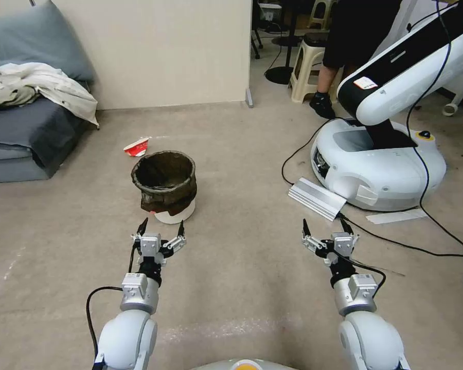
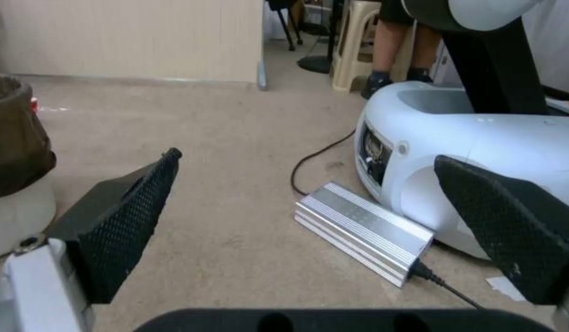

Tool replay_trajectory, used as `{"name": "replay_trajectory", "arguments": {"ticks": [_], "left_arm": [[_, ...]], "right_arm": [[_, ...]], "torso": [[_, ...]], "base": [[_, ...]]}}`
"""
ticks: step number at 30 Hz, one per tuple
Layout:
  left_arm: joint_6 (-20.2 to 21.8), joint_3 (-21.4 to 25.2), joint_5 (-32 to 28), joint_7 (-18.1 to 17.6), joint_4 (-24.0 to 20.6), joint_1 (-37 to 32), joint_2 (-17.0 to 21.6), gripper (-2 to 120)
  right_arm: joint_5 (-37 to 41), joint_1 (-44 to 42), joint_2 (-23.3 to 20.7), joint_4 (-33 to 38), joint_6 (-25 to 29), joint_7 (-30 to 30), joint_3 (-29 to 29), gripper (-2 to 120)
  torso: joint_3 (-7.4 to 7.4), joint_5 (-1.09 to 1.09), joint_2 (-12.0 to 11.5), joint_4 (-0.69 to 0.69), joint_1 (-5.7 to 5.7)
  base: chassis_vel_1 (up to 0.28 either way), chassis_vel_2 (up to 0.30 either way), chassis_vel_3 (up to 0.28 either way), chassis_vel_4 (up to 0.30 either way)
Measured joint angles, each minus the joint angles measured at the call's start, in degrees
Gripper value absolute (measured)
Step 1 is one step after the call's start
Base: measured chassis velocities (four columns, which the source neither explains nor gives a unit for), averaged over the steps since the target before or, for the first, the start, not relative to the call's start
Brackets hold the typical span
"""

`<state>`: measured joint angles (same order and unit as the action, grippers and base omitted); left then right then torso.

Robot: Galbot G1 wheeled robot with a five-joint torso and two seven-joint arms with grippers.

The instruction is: Pick up the trash can from the floor.

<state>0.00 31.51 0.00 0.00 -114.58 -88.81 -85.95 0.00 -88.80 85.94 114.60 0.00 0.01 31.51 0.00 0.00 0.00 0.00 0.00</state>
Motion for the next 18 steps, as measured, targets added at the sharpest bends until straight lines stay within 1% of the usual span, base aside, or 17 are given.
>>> {"name": "replay_trajectory", "arguments": {"ticks": [18], "left_arm": [[0.0,0.0,-0.01,0.0,-0.02,0.0,0.0,100]], "right_arm": [[0.0,0.0,0.0,0.0,0.0,0.0,0.0,100]], "torso": [[0.0,0.0,0.0,0.0,0.0]], "base": [[0.0,0.0,0.0,0.0]]}}
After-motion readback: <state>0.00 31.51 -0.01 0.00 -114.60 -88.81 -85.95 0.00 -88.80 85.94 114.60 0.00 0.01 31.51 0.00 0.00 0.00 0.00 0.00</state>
